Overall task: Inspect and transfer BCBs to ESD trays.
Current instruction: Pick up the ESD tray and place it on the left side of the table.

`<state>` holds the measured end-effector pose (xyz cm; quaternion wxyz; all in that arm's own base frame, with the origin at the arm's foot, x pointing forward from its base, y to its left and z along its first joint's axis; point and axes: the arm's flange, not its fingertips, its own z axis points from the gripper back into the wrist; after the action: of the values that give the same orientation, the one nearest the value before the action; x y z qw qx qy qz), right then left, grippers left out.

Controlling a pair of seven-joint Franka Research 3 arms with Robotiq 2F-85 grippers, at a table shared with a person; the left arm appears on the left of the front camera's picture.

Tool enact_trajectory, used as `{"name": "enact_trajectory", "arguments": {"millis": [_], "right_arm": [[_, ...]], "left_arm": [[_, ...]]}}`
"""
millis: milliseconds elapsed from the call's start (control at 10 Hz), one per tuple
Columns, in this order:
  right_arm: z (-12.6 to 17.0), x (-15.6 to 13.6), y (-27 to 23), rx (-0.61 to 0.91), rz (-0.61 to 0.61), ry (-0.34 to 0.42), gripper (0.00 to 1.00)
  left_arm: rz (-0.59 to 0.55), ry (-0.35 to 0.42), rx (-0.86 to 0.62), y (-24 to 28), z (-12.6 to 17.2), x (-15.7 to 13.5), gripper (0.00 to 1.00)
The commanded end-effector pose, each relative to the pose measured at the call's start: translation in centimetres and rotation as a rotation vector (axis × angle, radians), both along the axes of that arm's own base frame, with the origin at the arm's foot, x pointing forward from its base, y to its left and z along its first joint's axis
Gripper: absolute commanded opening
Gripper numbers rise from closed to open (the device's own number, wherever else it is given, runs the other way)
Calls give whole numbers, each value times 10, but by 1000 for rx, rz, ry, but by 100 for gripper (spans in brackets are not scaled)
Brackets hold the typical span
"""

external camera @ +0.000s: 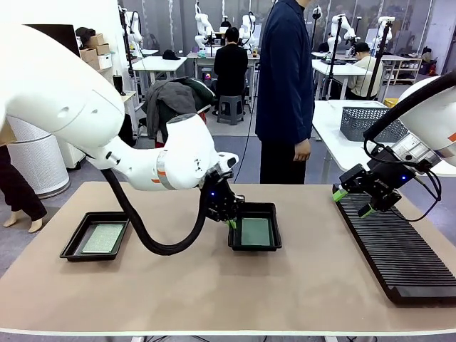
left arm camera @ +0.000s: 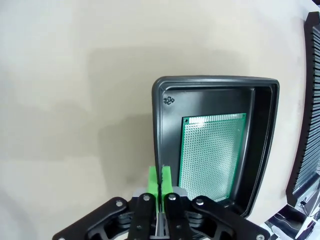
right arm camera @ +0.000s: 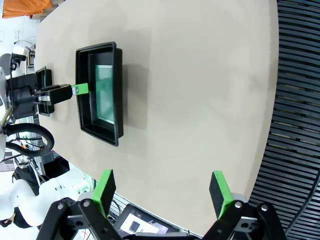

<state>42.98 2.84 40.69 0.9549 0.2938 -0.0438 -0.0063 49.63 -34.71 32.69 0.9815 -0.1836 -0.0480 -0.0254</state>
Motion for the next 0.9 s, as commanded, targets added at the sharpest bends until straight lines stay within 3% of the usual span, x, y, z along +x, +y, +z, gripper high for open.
{"name": "enact_trajectory", "arguments": {"millis": [0, 800], "right_arm": [[0, 0, 1, 2, -6, 3, 100], [0, 0, 1, 2, -6, 3, 100]], "left_arm": [[-25, 5, -70, 33, 1, -8, 3], [-19, -8, -59, 162, 7, -45, 3]]}}
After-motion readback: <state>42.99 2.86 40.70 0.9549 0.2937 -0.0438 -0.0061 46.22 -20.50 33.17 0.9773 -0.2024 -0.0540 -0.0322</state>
